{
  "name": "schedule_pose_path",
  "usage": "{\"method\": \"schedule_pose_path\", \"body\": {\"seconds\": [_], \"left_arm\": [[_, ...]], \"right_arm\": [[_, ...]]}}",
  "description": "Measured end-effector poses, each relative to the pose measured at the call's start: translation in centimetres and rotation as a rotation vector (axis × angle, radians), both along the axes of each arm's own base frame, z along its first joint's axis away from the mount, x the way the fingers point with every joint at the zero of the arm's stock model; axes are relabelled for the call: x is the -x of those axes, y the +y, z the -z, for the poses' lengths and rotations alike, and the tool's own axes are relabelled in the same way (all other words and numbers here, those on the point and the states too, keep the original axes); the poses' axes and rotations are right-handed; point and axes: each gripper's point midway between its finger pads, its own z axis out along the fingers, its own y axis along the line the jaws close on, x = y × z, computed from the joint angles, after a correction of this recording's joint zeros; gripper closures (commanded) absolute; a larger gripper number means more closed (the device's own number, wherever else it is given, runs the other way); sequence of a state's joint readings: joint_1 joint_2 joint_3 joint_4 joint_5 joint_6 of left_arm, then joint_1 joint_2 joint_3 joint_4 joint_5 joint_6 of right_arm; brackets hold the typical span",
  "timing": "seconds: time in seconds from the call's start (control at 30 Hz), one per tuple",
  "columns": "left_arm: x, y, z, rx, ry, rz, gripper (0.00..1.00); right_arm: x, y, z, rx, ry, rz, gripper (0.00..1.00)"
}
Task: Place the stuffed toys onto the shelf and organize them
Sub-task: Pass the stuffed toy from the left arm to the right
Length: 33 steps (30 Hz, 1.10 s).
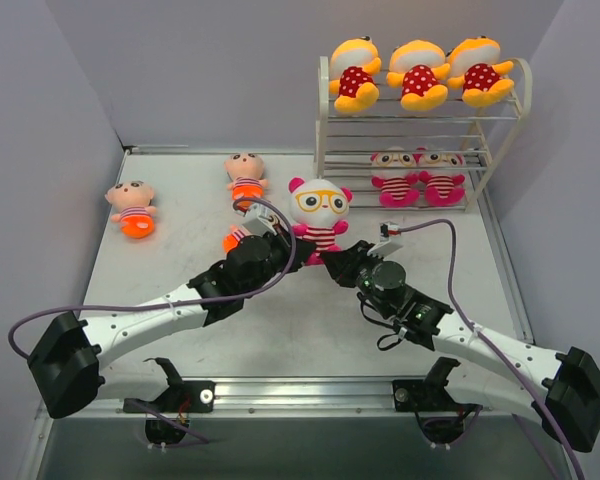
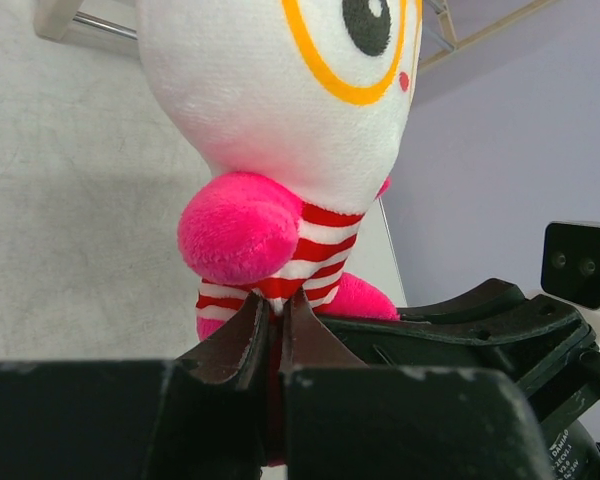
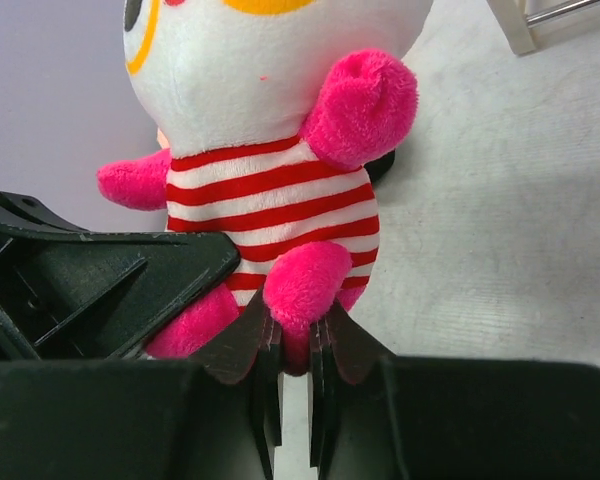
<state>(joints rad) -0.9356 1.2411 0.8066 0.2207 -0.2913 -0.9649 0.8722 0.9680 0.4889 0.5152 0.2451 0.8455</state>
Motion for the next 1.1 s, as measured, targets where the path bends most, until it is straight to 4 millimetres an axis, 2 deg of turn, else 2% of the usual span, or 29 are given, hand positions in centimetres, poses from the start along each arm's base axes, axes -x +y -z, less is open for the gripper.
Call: {"method": "schedule_pose_path", "body": {"seconds": [0.07,0.2,0.33,0.5,0.67,0.8,0.9,1.1], "left_arm": [[0.0,-0.1,0.2,-0.003,0.002,0.002,0.91],[0.2,-0.2,0.2,-0.009,-0.001,0.006,0.66],[0.4,0.1,0.1,-0.02,-0.002,0.002,0.52],[-0.2,1.9,-1.3,0.0,-0.017,-0.013,0.41],[-2.9,7.5,-3.4,0.026,-0.043,-0.115,0.31],[-4.0,12.4,-4.3,0.002,-0.053,-0.193,0.27],[-4.4,16.6,-4.1,-0.053,-0.045,-0.249,0.26],[-4.1,23.4,-2.9,-0.207,-0.001,-0.326,0.25]], "right_arm": [[0.1,-0.2,0.1,0.003,0.002,0.003,1.0],[0.3,-0.6,-0.1,0.008,-0.006,0.005,1.0],[0.5,-1.0,-0.4,0.014,-0.013,0.007,1.0],[0.7,-1.8,-0.3,0.03,-0.016,0.006,1.0],[0.3,-4.0,2.1,0.094,0.028,0.036,1.0],[-0.2,-6.1,3.9,0.145,0.06,0.066,1.0],[-0.6,-7.3,4.6,0.172,0.072,0.087,1.0],[-0.6,-7.6,5.8,0.202,0.095,0.062,1.0]]}}
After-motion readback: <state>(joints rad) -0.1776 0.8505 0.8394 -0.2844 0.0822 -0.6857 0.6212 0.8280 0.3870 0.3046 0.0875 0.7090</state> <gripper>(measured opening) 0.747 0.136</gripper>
